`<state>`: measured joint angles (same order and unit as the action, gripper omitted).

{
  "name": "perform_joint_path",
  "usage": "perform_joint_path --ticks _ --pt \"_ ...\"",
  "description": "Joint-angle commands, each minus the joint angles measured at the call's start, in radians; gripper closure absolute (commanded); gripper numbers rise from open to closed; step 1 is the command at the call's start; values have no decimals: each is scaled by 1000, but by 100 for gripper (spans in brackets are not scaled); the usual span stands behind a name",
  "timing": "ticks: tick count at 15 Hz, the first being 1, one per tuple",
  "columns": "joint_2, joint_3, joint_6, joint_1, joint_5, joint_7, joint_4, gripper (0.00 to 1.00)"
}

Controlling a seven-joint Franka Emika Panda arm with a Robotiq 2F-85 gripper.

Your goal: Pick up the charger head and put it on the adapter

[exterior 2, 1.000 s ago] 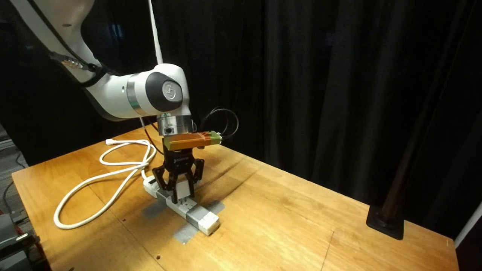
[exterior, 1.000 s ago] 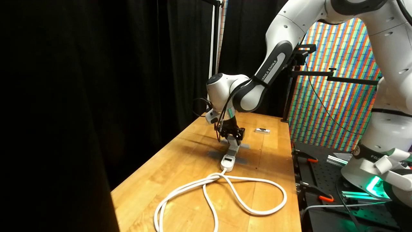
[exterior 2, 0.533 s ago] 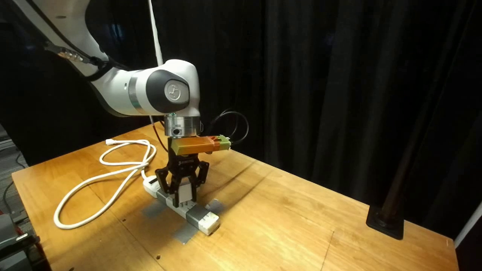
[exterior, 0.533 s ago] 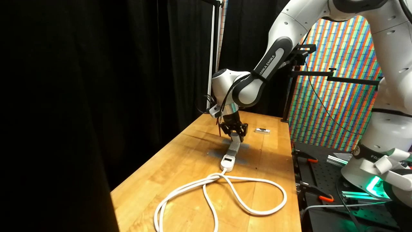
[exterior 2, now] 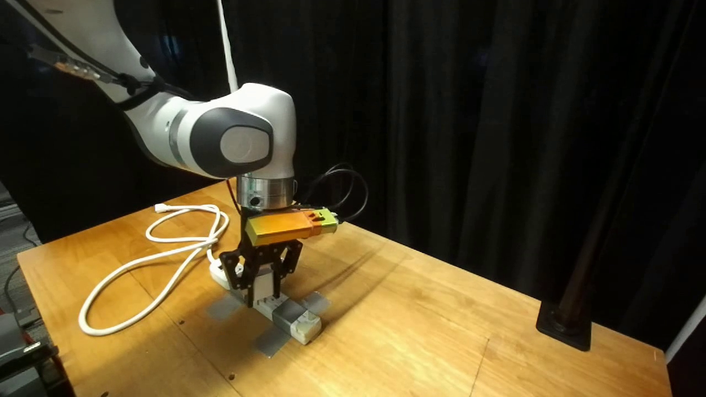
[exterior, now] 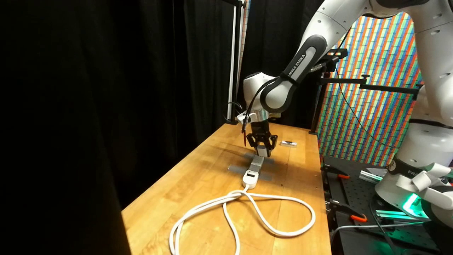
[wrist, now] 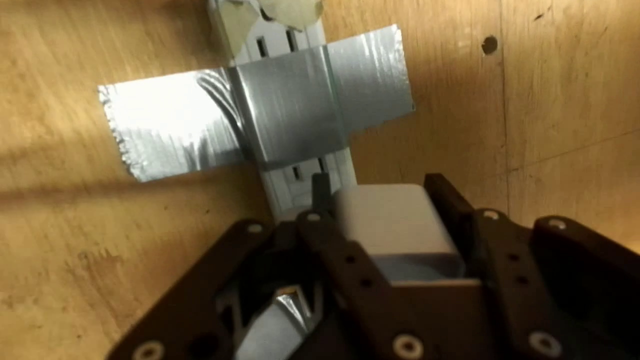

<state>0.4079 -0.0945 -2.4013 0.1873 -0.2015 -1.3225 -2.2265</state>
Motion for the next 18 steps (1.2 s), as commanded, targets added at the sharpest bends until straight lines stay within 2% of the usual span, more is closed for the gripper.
perform_joint_path --ticks 1,3,8,18 --pt "-72 -20 -68 21 110 -106 -72 77" --pt "-78 -12 -95 6 132 -112 -80 77" --pt "-60 13 -151 -30 104 -53 -81 77" --pt "-27 -2 -179 -10 136 -73 -66 77"
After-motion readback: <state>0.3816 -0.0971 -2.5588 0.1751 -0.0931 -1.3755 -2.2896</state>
